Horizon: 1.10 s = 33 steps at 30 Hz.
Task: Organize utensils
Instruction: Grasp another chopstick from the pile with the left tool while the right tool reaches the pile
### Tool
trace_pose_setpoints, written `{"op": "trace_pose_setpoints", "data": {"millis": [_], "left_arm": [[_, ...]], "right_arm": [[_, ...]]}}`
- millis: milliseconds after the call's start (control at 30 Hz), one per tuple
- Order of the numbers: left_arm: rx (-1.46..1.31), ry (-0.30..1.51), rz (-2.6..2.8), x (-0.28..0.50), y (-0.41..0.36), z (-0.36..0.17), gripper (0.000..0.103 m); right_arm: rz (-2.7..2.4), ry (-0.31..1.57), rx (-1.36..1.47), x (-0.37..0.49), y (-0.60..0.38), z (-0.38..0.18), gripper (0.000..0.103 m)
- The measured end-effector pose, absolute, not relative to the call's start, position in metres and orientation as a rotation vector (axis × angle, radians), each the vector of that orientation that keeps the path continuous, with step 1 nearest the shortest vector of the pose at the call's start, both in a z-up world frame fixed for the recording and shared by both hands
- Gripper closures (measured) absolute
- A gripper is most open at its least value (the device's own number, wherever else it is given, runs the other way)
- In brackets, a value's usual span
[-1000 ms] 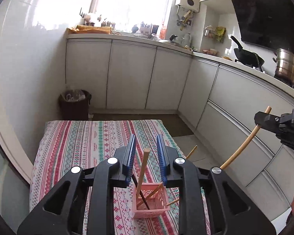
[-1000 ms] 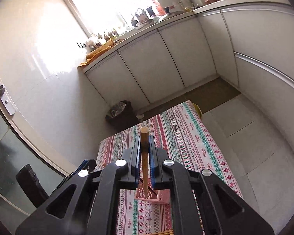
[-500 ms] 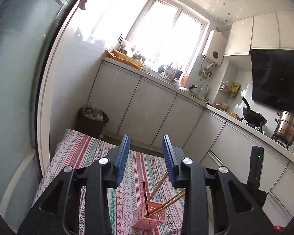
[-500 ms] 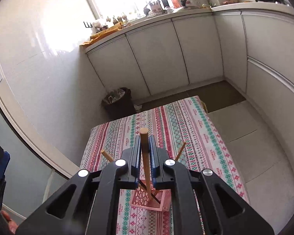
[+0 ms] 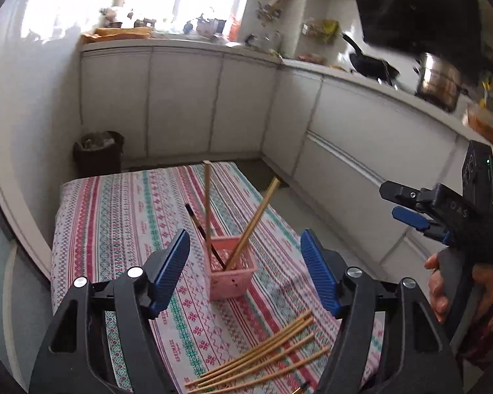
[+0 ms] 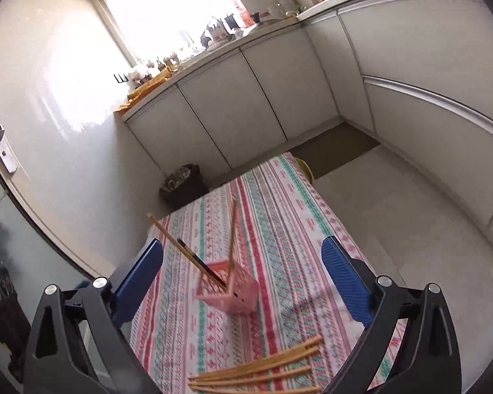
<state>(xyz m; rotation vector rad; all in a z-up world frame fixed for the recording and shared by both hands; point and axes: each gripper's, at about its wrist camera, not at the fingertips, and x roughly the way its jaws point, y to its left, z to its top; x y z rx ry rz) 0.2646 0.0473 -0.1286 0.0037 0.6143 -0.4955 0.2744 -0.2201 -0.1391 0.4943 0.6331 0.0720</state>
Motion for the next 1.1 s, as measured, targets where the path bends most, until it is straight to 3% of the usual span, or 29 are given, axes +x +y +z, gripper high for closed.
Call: {"op": "trace_pose_setpoints", "data": {"millis": [167,433,500,533,567,633,667,800,867,1100], "left_arm": [[0.211,0.722,-0.653,0.251,-0.001,-0.169,0.017],[0.521,0.929,-0.781,0.266,-0.074,-0.236,0.014],[0.573,0.996,-0.801,0.276,-0.093,-0.257,0.026],[0.592,1.042,-0.823,0.281,-0.102,-0.267,0.046],[0.622,1.08,-0.83,0.285,-0.112,-0.279,0.056],[0.708,1.12,-0.834,0.287,-0.129,-0.302,0.061],[0.738,1.144,-0.843,0.288,-0.136,-0.312,0.07],[0.788,1.185,-0.852,0.299,-0.152,-0.33,0.075],[0.799,1.203,-0.86,0.304,-0.156,-0.335,0.083],[0.85,1.237,-0.847,0.322,-0.166,-0.351,0.084]], "right_arm": [[-0.058,0.766,0.416,0.22,-0.25,-0.2,0.007],[-0.081,0.931,0.435,0.185,-0.269,-0.259,0.007],[-0.065,0.956,0.455,0.183,-0.274,-0.266,0.007],[-0.06,0.972,0.478,0.184,-0.277,-0.269,0.007],[-0.05,0.996,0.511,0.186,-0.282,-0.274,0.007],[-0.035,1.043,0.594,0.19,-0.29,-0.285,0.007],[-0.027,1.055,0.637,0.192,-0.294,-0.289,0.007],[-0.013,1.034,0.678,0.192,-0.299,-0.288,0.007],[-0.006,1.026,0.685,0.192,-0.3,-0.286,0.007],[0.005,1.031,0.715,0.194,-0.303,-0.285,0.007]]}}
